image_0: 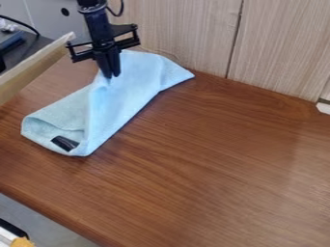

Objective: Fold the cloth from bottom right to top left

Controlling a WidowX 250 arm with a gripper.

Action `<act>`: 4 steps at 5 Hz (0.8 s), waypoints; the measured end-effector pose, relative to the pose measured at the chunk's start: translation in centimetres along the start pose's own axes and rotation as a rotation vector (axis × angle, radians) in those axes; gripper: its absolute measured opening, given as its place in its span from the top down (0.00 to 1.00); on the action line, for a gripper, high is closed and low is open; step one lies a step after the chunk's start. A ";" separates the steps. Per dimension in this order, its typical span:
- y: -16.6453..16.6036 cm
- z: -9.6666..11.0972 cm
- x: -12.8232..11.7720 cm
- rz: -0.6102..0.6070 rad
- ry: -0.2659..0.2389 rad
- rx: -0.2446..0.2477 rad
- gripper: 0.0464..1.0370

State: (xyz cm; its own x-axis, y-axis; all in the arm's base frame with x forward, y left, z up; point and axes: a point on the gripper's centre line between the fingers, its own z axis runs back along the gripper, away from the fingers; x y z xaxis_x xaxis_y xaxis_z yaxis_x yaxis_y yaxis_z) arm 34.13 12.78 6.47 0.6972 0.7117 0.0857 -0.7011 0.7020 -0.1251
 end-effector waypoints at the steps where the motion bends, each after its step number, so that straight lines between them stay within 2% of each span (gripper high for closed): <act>1: 1.6 -1.8 1.1 0.027 0.000 0.055 0.98; 3: 3.7 -4.3 1.6 0.005 -0.035 0.151 0.96; 4: 4.2 -4.5 1.4 0.017 -0.044 0.176 0.80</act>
State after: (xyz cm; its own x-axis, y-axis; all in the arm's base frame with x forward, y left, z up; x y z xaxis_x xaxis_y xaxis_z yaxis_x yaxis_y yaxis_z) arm 32.83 16.67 1.62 0.6808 0.7210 0.1292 -0.7306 0.6811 0.0482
